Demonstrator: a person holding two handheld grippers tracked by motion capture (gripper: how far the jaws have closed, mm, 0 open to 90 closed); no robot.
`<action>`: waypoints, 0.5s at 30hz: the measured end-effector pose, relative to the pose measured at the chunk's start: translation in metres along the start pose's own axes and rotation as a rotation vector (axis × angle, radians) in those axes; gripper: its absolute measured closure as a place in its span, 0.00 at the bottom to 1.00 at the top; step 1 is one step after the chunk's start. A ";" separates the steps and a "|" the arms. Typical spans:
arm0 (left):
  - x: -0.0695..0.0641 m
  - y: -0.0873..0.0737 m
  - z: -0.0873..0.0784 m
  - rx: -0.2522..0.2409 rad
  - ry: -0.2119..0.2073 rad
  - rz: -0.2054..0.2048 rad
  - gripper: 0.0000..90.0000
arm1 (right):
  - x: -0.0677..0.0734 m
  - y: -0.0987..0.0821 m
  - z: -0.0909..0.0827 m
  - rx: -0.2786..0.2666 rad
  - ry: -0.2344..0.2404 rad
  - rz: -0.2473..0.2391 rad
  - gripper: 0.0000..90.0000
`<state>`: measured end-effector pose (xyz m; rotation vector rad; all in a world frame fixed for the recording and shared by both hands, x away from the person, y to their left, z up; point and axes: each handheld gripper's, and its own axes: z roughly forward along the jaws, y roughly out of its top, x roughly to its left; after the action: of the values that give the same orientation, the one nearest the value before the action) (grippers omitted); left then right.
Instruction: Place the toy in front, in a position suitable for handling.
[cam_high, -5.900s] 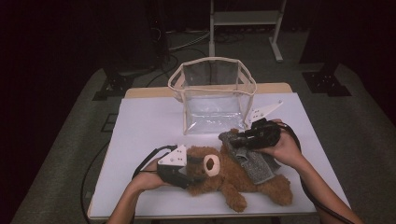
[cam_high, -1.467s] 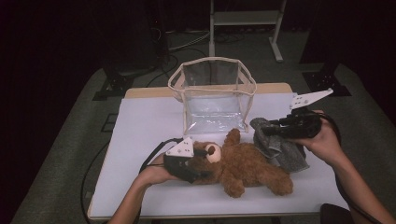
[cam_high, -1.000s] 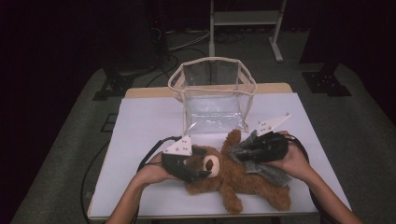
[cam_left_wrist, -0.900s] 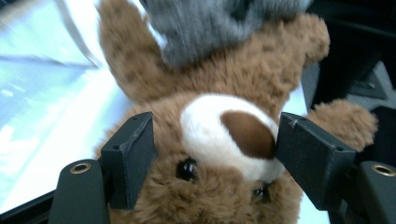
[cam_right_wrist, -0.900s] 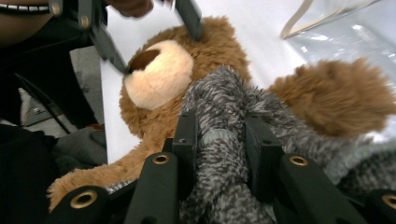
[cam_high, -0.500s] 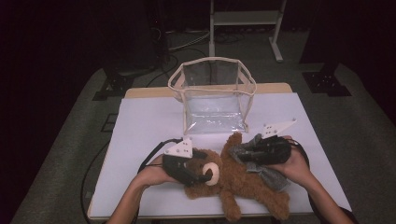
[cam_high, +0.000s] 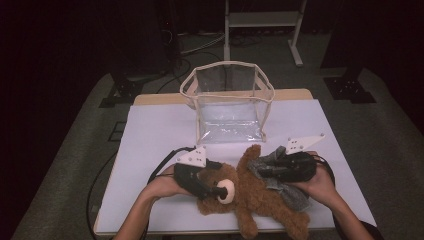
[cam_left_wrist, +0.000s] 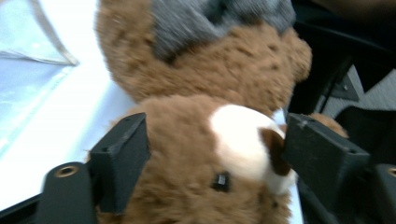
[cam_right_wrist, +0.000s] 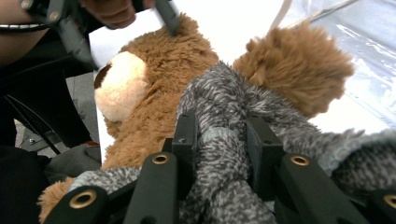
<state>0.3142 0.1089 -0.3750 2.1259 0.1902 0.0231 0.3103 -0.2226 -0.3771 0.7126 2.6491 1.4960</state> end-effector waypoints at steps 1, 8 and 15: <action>0.003 0.000 -0.001 -0.006 0.008 -0.015 0.21 | 0.000 -0.001 0.000 -0.008 0.006 0.000 0.76; 0.014 -0.007 -0.001 0.005 0.060 -0.053 0.21 | 0.002 -0.008 -0.003 -0.025 0.023 -0.008 0.76; 0.022 -0.017 0.011 -0.013 -0.060 -0.161 0.20 | 0.006 -0.011 -0.004 -0.032 0.040 -0.027 0.76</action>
<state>0.3345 0.1122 -0.3966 2.0899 0.3240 -0.1329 0.2994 -0.2281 -0.3832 0.6487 2.6457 1.5580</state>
